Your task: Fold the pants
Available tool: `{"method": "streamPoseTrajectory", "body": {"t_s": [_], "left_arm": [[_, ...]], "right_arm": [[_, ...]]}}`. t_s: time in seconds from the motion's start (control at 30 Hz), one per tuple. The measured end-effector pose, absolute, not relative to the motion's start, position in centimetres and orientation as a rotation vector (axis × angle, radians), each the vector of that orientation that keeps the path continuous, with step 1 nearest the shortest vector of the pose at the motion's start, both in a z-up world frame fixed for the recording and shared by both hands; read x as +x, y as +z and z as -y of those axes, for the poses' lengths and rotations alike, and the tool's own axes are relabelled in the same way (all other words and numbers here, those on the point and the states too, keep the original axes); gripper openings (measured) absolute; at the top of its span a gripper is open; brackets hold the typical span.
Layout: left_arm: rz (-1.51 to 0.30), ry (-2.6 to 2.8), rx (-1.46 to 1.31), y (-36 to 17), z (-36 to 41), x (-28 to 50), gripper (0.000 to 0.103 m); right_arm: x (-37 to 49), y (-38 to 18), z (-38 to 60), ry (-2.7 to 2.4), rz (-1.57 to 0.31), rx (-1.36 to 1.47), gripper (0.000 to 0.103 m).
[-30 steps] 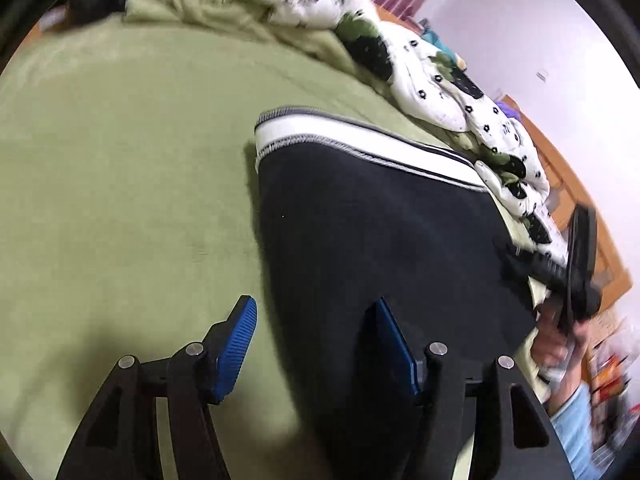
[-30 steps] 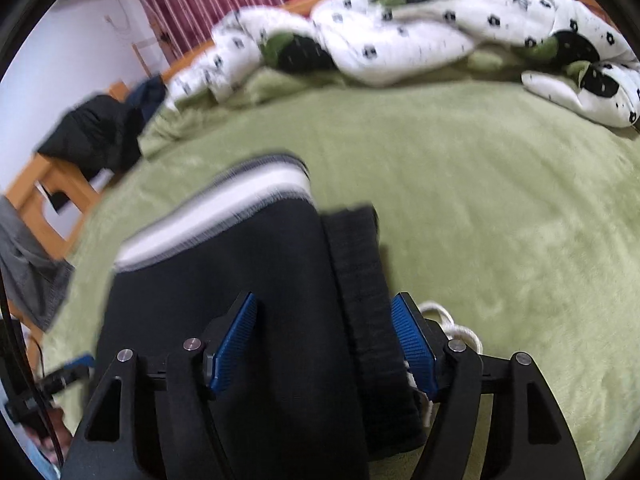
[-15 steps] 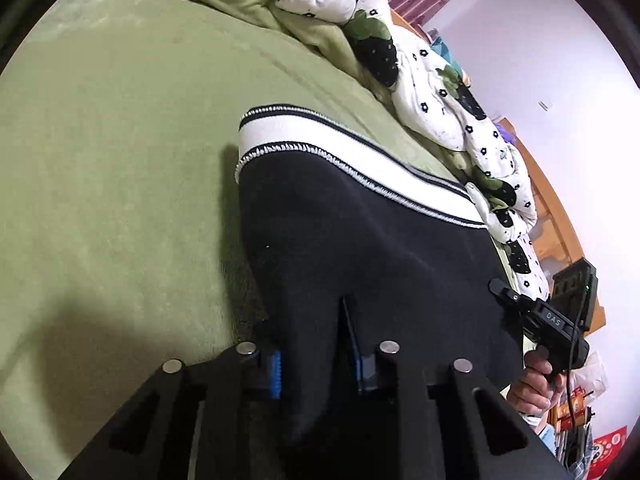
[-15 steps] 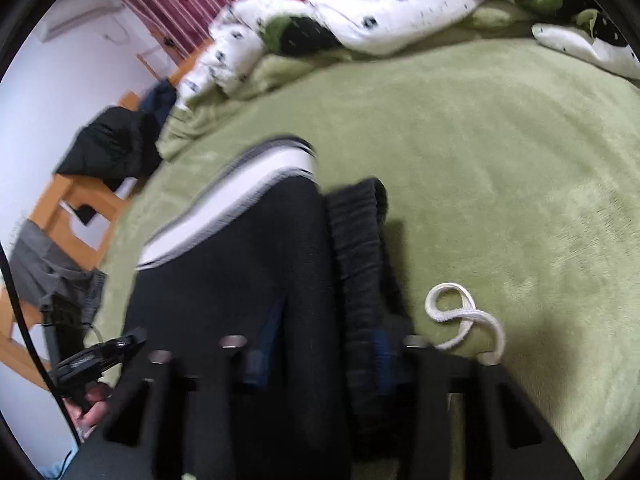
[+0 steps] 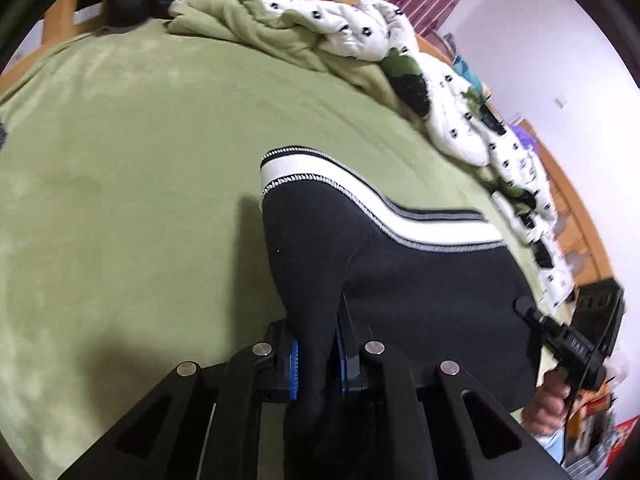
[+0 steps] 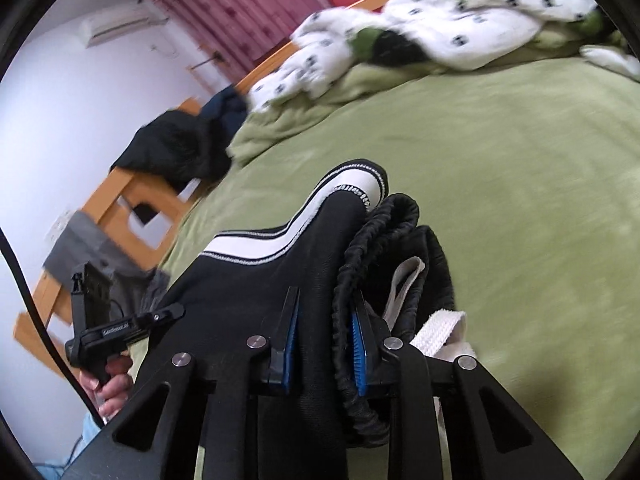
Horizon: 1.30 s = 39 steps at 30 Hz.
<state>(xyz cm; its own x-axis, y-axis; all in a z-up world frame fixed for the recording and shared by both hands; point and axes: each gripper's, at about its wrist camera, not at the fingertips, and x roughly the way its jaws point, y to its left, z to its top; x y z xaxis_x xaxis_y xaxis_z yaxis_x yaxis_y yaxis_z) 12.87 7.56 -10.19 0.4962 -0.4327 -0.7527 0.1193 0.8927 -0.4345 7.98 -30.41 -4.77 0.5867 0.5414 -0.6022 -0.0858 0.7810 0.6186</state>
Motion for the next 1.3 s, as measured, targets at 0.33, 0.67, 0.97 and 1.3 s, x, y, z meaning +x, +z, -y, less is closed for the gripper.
{"method": "streamPoseTrajectory", "body": {"t_s": [0.33,0.67,0.97,1.3], "left_arm": [[-1.054,-0.276,-0.317,-13.9,-9.1,12.1,0.058],[-1.032,-0.232,-0.4,-14.7,-11.6,12.3,0.061],[-1.005,-0.237,-0.419,-14.2,-12.1,12.4,0.061],[-0.956,-0.262,-0.387,-13.2,-11.9,11.6,0.061]], "right_arm": [[7.6,-8.4,30.9,0.242,-1.027,0.474,0.055],[14.7,-4.5,29.1,0.195,-0.911,0.414,0.055],[15.2,-5.7,28.4,0.212,-0.939,0.394,0.018],[11.7,-6.5,31.2,0.2,-0.924,0.478,0.017]]}}
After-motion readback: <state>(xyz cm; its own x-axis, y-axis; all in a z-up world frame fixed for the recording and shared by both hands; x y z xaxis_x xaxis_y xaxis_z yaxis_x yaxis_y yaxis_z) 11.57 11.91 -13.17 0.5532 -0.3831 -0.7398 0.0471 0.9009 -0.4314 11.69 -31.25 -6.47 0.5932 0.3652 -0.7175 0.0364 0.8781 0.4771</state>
